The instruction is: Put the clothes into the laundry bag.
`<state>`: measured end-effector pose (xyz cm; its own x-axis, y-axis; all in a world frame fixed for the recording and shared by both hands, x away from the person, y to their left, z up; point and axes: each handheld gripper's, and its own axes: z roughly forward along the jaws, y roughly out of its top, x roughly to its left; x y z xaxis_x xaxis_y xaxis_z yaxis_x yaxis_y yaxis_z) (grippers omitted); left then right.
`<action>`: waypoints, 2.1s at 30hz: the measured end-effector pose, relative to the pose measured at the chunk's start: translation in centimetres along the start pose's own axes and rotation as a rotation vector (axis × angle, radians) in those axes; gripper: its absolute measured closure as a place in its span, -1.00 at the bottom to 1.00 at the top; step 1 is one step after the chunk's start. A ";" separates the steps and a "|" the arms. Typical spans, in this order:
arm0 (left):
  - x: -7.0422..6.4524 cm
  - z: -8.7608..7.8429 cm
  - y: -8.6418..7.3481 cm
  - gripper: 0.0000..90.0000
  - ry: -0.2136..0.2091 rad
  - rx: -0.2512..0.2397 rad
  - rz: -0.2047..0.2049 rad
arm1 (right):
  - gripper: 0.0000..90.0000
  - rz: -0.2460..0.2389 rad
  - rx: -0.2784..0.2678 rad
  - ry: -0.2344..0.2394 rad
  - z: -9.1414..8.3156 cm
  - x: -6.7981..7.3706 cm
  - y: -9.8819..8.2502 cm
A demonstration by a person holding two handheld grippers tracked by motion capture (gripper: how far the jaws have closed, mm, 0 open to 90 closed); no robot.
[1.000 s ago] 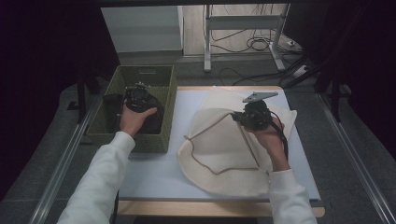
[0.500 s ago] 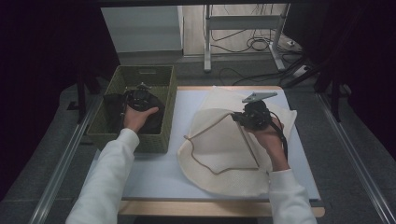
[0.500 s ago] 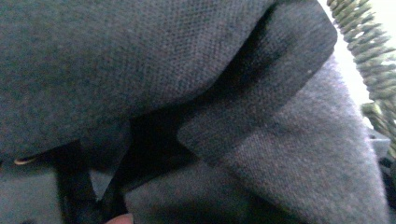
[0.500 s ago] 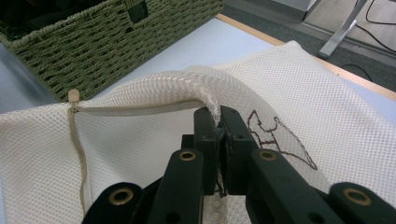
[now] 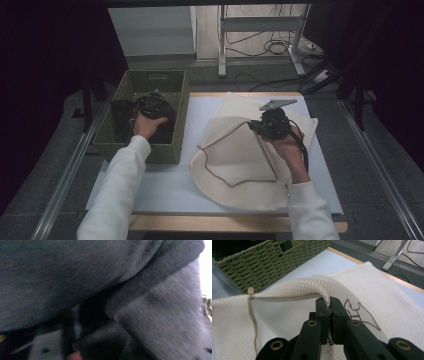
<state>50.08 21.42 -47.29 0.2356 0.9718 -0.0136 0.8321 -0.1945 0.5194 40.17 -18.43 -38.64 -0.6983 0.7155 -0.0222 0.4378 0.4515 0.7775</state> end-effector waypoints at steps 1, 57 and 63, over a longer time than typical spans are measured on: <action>0.0 0.0 0.0 0.31 0.003 0.004 0.008 | 0.91 0.000 0.000 0.001 0.0 0.0 0.0; 3.8 -16.5 -3.6 0.61 0.018 -0.652 0.165 | 0.91 0.003 -0.019 0.003 -0.5 -0.3 0.1; 3.5 -17.8 -3.7 0.61 -0.005 -0.686 0.166 | 0.91 0.005 -0.020 0.005 -0.5 -0.3 0.0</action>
<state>38.91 27.97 -34.02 0.3356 0.9357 0.1089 0.2814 -0.2099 0.9363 40.09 -18.92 -38.26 -0.6989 0.7150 -0.0157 0.4298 0.4374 0.7899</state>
